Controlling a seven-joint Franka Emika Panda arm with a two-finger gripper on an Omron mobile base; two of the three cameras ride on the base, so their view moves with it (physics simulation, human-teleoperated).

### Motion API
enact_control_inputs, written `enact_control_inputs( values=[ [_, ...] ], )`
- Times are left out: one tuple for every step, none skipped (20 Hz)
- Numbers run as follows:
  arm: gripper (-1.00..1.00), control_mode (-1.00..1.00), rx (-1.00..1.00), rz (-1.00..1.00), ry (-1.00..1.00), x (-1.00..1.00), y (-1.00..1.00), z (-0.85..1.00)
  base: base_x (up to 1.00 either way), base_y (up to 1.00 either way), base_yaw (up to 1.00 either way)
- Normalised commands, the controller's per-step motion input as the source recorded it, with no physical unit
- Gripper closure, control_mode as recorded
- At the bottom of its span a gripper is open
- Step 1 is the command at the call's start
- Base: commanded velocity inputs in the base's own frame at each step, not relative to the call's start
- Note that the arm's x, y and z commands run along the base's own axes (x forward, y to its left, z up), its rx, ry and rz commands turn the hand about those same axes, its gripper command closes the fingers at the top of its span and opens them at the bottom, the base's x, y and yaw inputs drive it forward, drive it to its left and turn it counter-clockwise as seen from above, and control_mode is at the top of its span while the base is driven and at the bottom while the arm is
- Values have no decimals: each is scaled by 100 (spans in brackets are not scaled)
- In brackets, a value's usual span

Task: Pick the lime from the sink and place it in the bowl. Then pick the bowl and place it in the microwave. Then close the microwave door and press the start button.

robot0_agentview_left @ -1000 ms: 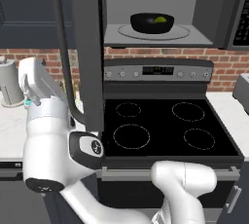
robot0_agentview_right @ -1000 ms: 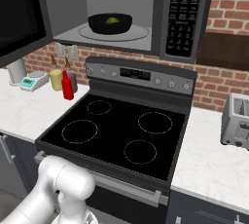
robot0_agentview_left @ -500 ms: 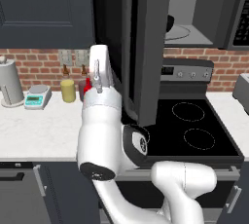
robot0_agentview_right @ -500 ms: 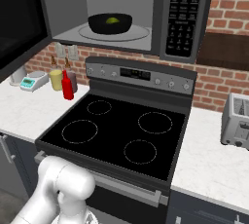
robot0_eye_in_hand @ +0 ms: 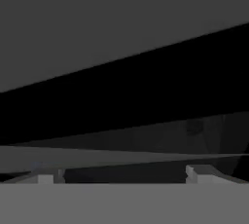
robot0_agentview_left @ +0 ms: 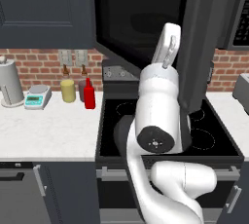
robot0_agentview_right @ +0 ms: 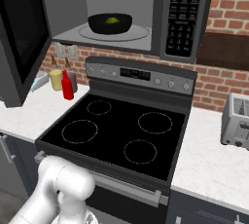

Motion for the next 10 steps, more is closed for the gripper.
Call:
enact_control_inputs(
  values=[
    [-100,-100,32,-2,0,4,-100,22,0,0,0],
    [-100,-100,31,-2,0,13,-100,20,0,0,0],
    [-100,-100,31,-2,0,17,-100,16,0,0,0],
    [-100,-100,29,-1,1,31,-100,11,0,0,0],
    [-100,-100,28,0,1,39,-100,7,0,0,0],
    [-100,-100,27,0,2,45,-100,2,0,0,0],
    [-100,-100,27,0,2,52,-100,0,0,0,0],
    [-100,-100,26,0,2,58,-100,0,0,0,0],
    [-100,-100,25,0,0,59,-100,0,0,0,0],
    [-100,-100,24,0,0,61,-100,0,0,0,0]
  ],
)
